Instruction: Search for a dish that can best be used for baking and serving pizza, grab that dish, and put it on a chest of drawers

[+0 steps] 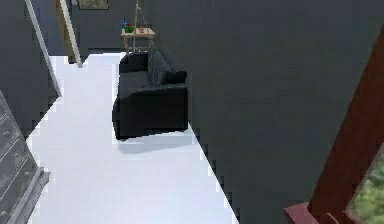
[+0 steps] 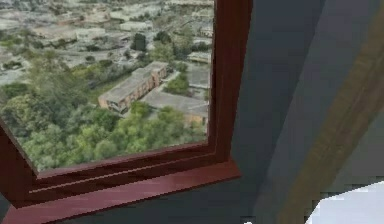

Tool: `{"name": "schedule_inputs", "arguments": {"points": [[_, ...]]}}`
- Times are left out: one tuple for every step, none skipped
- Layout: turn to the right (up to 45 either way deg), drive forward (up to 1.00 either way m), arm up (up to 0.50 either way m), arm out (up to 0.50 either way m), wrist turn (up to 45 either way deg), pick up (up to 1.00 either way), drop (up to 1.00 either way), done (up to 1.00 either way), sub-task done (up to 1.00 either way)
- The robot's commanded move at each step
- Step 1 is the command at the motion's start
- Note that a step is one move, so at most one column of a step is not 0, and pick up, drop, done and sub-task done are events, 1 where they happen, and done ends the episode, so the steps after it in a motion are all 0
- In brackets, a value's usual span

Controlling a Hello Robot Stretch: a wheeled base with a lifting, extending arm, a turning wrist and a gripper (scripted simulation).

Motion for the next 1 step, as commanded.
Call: {"name": "schedule_inputs", "arguments": {"points": [[0.0, 0.15, 0.00, 0.00, 0.0, 0.00, 0.00, 0.00, 0.00]]}}
